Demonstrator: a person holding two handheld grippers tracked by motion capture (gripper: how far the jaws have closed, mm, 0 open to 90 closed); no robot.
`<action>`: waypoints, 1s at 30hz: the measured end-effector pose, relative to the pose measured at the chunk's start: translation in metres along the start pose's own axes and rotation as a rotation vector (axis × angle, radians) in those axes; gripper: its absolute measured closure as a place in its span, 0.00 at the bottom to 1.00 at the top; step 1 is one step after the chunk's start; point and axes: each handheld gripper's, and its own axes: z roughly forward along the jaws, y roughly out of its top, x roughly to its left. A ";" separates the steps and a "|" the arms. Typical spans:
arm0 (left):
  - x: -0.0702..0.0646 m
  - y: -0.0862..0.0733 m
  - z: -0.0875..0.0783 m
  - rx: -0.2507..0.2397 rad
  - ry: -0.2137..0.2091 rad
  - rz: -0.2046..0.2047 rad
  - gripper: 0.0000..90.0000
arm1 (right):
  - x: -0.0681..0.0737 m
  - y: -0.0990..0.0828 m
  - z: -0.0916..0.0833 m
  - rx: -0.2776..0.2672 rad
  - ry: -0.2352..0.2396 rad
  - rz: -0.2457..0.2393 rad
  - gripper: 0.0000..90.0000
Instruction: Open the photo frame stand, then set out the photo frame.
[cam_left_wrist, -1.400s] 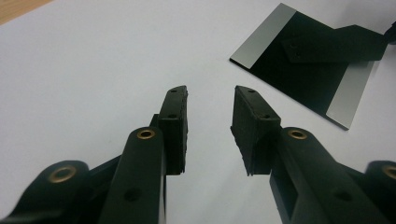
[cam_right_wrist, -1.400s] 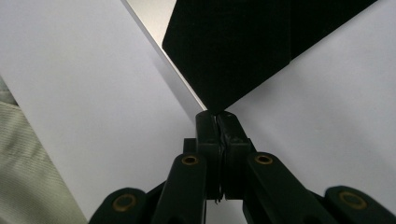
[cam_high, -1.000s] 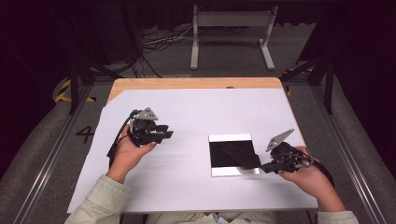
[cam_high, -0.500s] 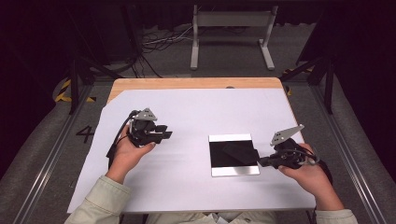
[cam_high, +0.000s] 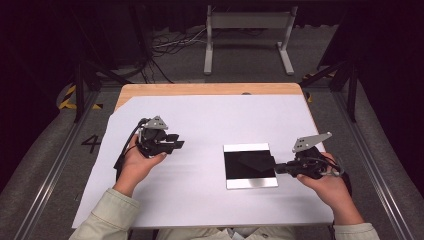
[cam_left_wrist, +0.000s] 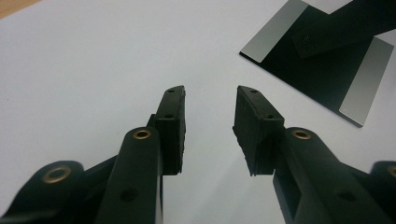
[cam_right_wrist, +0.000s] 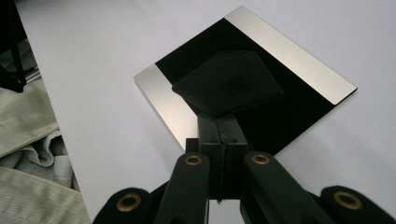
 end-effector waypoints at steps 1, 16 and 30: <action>0.000 0.000 0.000 0.000 0.000 -0.001 0.71 | 0.000 0.000 0.000 0.004 0.002 0.001 1.00; 0.001 0.000 0.000 -0.003 0.009 0.002 0.71 | -0.005 -0.004 -0.008 0.050 0.000 0.016 0.91; 0.001 0.001 0.001 0.001 0.002 0.004 0.71 | -0.014 -0.005 -0.028 -0.053 -0.072 0.121 0.73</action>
